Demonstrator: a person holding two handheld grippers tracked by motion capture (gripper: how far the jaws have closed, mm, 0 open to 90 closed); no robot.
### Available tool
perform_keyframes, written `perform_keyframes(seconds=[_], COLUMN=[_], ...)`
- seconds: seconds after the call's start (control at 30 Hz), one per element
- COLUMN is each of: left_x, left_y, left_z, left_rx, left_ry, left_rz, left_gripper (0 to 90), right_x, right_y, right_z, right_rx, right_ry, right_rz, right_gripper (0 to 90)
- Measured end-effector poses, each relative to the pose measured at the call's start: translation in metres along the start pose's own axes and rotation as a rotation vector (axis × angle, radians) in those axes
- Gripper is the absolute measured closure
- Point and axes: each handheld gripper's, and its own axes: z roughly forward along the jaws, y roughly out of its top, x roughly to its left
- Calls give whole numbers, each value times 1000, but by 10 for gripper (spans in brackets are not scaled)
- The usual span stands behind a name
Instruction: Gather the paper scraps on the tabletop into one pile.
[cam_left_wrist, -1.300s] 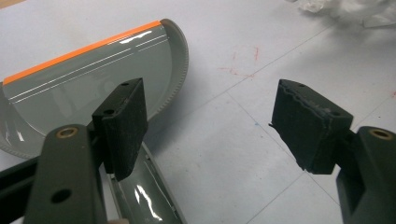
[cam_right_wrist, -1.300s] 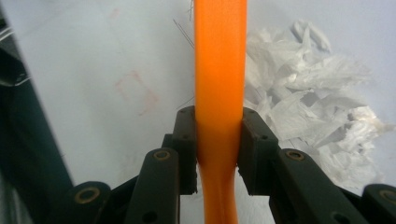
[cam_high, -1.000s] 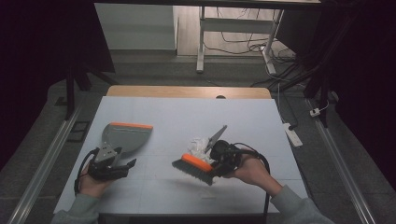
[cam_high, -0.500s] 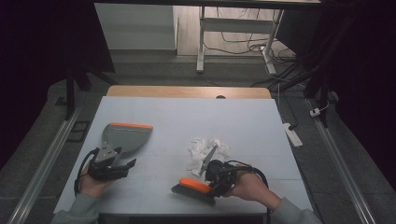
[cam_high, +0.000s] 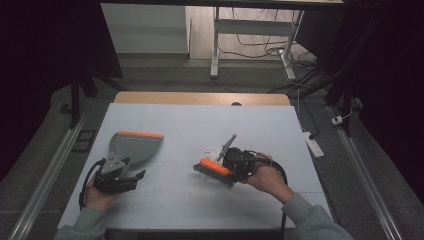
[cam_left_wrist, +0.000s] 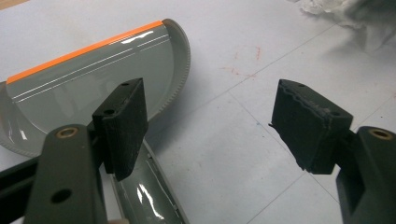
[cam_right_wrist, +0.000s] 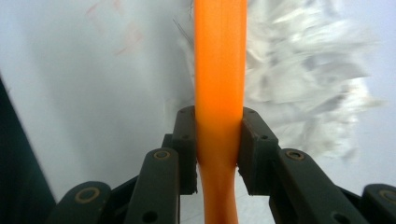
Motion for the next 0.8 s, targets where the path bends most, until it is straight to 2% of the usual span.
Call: perform_keyframes(seconds=[0.03, 0.17, 0.27, 0.37, 0.43, 0.5, 0.57, 0.63, 0.7, 0.8], left_x=[0, 0, -1, -1, -1, -2, -2, -2, -2, -1], left_y=[0, 0, 0, 0, 1, 1, 1, 0, 0, 0], left_z=[0, 1, 0, 1, 1, 1, 1, 1, 1, 1], left_rx=[0, 4, 4, 6, 8, 9, 8, 7, 6, 5], left_ry=[0, 2, 3, 2, 2, 4, 5, 5, 4, 3], left_rz=[-1, 2, 5, 5, 7, 9, 9, 8, 8, 4], left_gripper=[275, 275, 275, 275, 275, 275, 275, 275, 275, 275], right_x=[-2, -6, -6, 4, 12, 22, 27, 25, 14, -2], right_y=[-1, -7, -12, -15, -15, -13, -10, -7, -4, -3], right_z=[-3, -25, -37, -37, -28, -17, -5, 4, 6, 6], right_rx=[-27, -118, -163, -142, -111, -56, -9, 8, 17, 9], right_ry=[-7, -27, 21, 97, 148, 177, 163, 114, 81, 26], right_rz=[0, 51, 74, 48, 24, -1, -27, -31, -31, 19], right_gripper=[708, 707, 707, 707, 707, 707, 707, 708, 708, 708])
